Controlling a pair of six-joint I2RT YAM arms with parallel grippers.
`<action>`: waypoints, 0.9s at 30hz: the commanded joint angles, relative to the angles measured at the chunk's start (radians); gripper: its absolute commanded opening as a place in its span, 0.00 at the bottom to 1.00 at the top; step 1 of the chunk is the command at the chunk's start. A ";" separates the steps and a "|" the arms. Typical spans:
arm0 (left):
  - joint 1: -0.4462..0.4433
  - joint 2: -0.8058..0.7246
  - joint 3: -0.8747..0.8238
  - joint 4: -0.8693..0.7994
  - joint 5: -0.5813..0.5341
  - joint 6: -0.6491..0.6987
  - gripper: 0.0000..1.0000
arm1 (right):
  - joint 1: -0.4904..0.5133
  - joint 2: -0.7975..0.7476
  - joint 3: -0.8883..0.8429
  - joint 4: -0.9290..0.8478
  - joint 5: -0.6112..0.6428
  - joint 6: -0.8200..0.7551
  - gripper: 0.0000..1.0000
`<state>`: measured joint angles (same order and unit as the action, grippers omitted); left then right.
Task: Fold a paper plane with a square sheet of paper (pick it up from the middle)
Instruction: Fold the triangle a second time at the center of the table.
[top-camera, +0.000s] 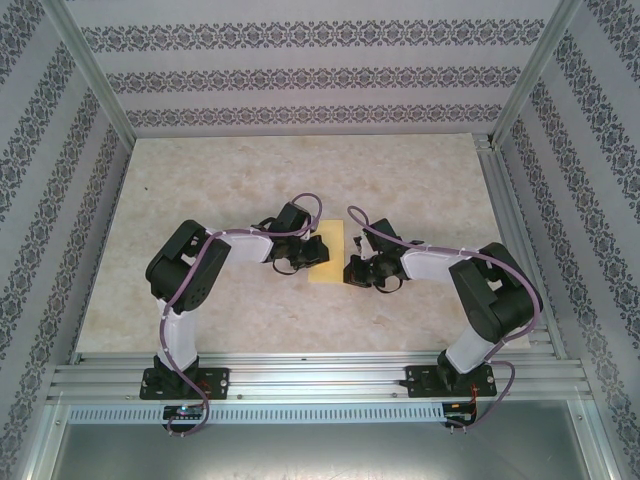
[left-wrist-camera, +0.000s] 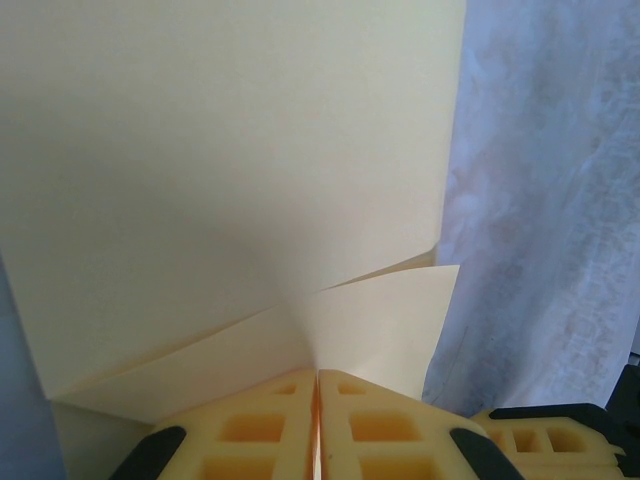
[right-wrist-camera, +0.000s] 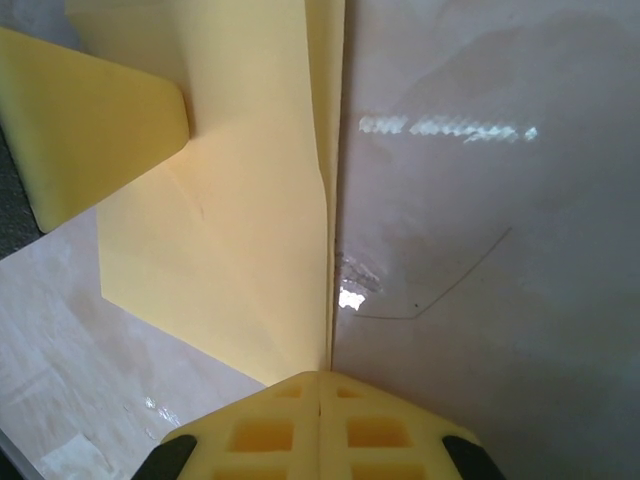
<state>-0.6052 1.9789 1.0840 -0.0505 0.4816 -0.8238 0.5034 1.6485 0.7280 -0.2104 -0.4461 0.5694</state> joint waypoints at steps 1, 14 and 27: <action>0.001 0.054 -0.009 -0.079 -0.103 0.024 0.12 | 0.004 0.010 -0.041 -0.228 0.081 -0.049 0.00; 0.002 -0.027 0.025 -0.070 -0.038 0.032 0.19 | -0.019 -0.169 0.051 -0.231 0.128 -0.022 0.07; 0.046 -0.211 -0.002 -0.110 -0.075 0.001 0.26 | -0.046 -0.006 0.130 -0.008 0.016 0.042 0.27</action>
<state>-0.5743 1.7737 1.1149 -0.1398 0.4274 -0.8158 0.4637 1.6119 0.8261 -0.2817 -0.3969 0.5949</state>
